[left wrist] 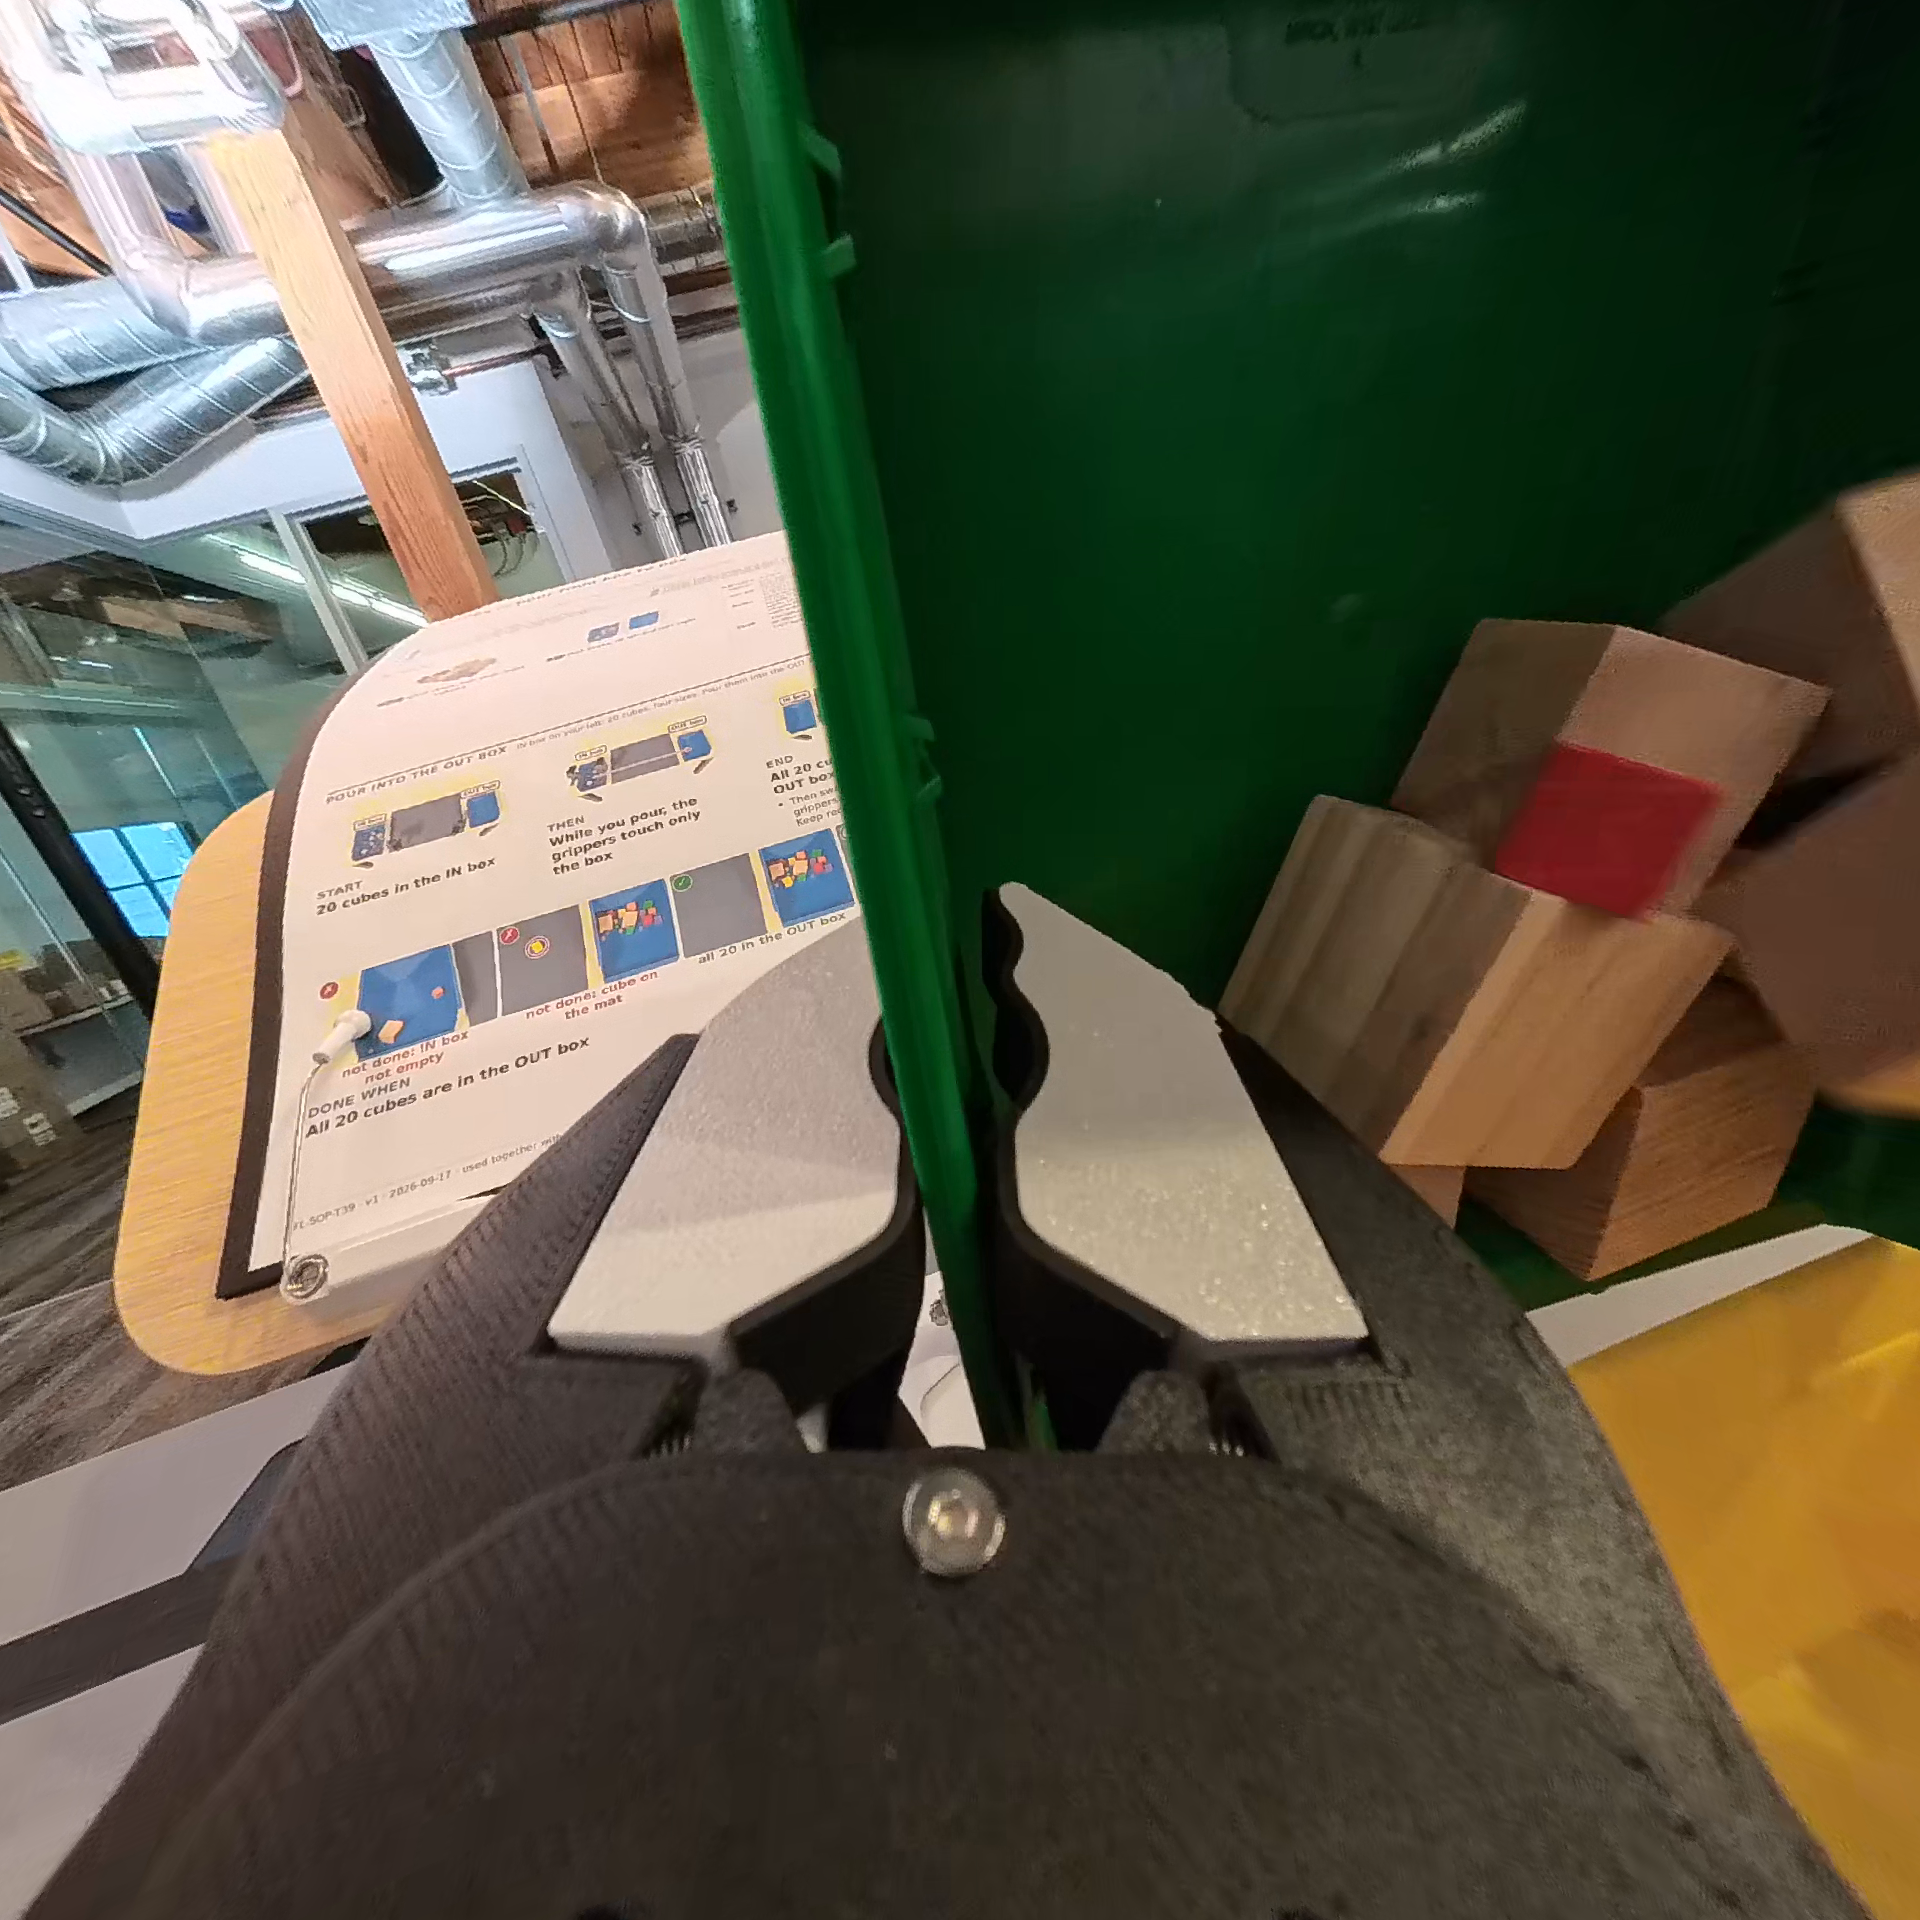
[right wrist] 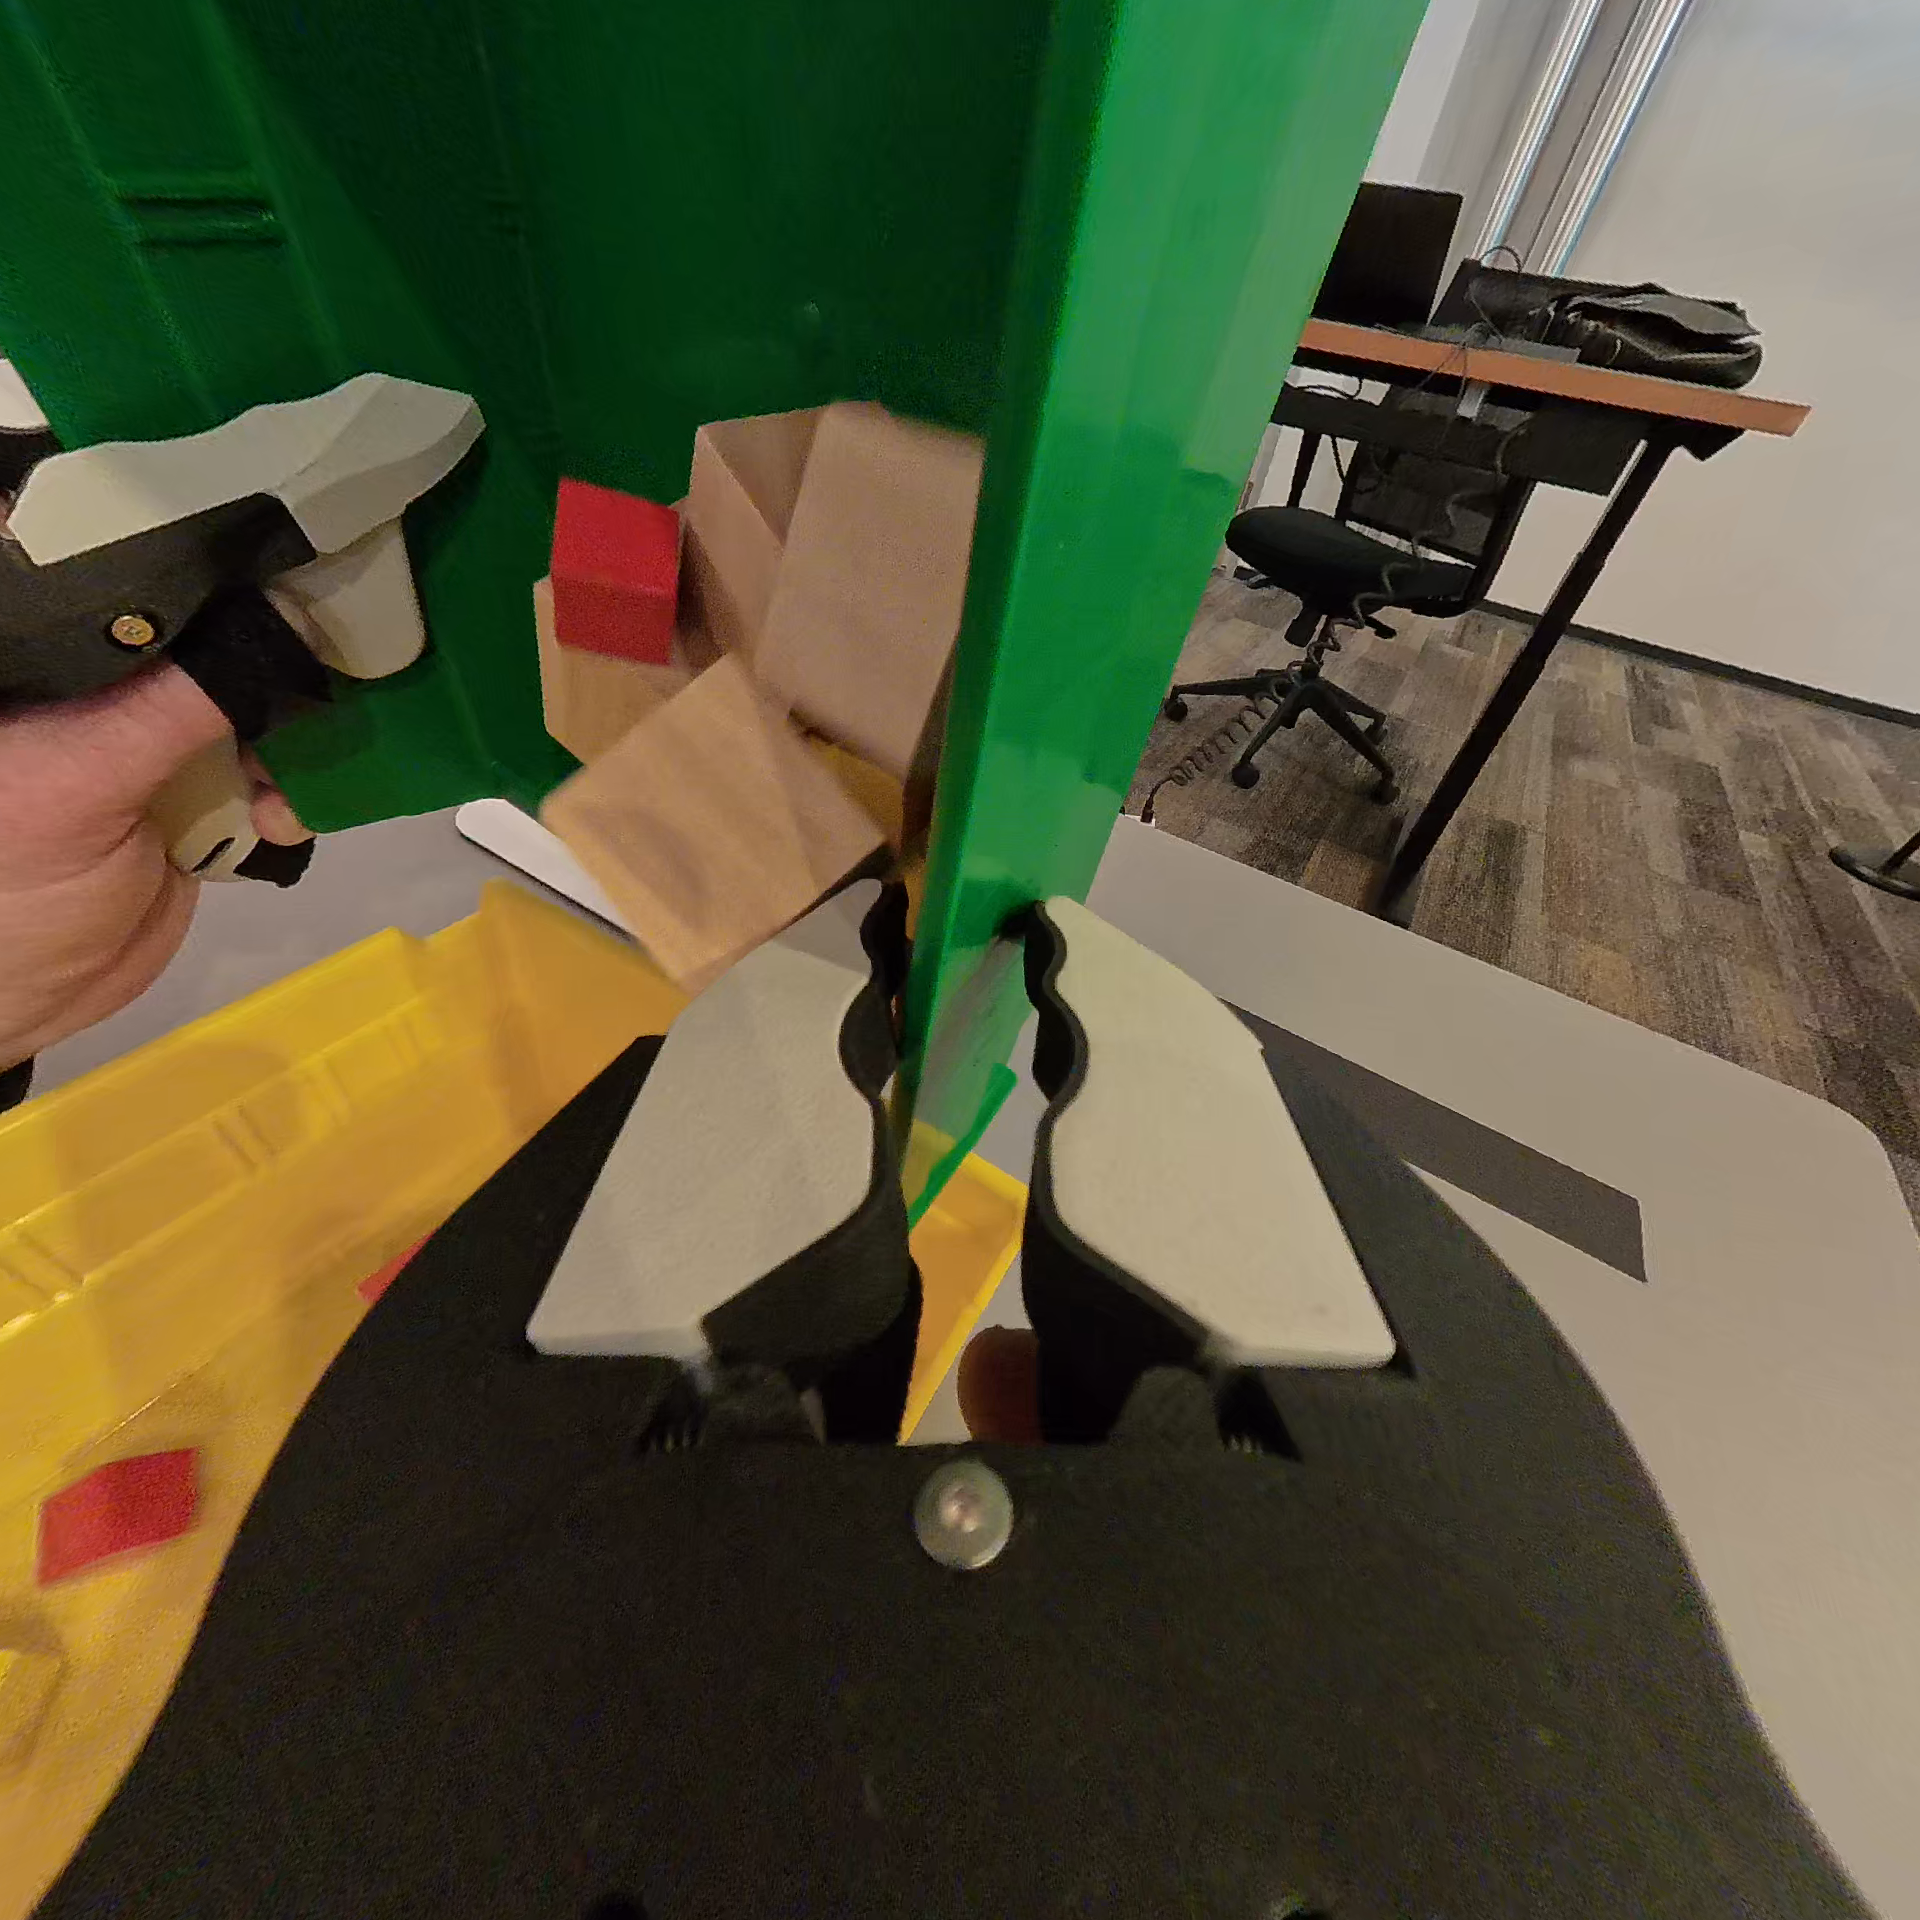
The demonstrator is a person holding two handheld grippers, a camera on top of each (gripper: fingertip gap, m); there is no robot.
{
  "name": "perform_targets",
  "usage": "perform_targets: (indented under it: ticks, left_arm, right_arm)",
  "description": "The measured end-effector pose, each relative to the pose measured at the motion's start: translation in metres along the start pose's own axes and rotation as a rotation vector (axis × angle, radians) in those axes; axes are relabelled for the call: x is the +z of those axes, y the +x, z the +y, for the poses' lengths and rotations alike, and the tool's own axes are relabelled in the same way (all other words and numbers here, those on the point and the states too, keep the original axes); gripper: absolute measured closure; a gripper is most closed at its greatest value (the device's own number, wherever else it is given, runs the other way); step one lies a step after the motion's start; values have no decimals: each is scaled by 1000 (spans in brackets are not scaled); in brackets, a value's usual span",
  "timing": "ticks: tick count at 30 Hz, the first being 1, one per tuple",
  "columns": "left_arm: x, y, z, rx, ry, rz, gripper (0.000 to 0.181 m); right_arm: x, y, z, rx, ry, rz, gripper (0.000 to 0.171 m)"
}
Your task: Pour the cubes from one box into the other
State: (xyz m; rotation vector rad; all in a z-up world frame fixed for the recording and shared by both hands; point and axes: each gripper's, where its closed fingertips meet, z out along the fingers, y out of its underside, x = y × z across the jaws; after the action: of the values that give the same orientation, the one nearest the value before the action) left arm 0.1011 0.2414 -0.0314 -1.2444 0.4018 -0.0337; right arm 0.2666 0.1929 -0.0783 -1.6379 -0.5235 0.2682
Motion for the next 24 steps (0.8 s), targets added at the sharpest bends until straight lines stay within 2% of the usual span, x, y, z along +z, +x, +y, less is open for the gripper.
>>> perform_targets:
  ticks: [9, 14, 24]
  left_arm:
    - [0, -1, 0, 0, 7, 0, 174]
    - [1, 0, -2, 0, 12, 2, 175]
    - [3, -4, 0, -41, -4, 6, 177]
  right_arm:
    - [-1, -1, 0, -15, 4, -16, 153]
    - [-3, -3, -3, -23, 2, -62, 147]
    - [-11, -13, -9, -43, 6, -235, 136]
